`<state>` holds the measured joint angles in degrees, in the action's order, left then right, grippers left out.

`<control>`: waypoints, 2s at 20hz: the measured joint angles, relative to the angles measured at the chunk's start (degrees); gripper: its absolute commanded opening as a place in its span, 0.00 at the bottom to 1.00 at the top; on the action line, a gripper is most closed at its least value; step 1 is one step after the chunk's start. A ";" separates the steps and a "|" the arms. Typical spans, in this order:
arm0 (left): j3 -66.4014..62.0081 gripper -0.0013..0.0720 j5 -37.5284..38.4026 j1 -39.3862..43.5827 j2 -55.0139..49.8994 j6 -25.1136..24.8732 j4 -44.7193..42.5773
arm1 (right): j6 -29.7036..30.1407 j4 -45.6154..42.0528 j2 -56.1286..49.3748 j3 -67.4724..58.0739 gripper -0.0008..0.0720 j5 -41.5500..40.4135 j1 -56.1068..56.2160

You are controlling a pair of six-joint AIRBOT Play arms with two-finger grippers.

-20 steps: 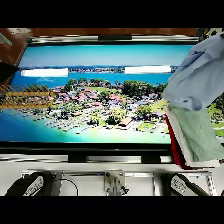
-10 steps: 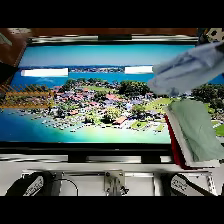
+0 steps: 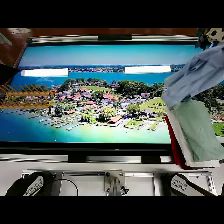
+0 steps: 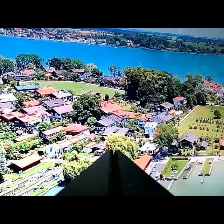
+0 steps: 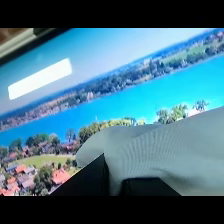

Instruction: Fold the shirts.

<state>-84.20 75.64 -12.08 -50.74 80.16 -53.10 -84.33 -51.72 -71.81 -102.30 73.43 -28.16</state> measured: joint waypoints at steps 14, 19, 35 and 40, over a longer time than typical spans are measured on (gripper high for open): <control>0.00 0.06 1.55 0.00 0.00 0.98 0.15 | 6.08 -9.49 0.76 0.00 0.11 9.07 -0.07; 0.00 0.06 1.68 0.00 0.00 1.07 0.17 | 2.08 -18.25 3.54 0.00 0.11 17.16 -0.07; 0.00 0.06 1.55 0.00 0.28 -1.07 0.20 | -4.81 -42.80 14.53 24.02 0.11 27.15 -0.63; 0.00 0.06 1.51 0.00 0.28 -1.36 0.20 | -7.80 -42.51 17.40 30.34 0.11 27.02 -0.96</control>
<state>-84.20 77.14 -12.08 -50.46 78.81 -52.90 -92.14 -94.24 -54.41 -71.96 100.44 -29.12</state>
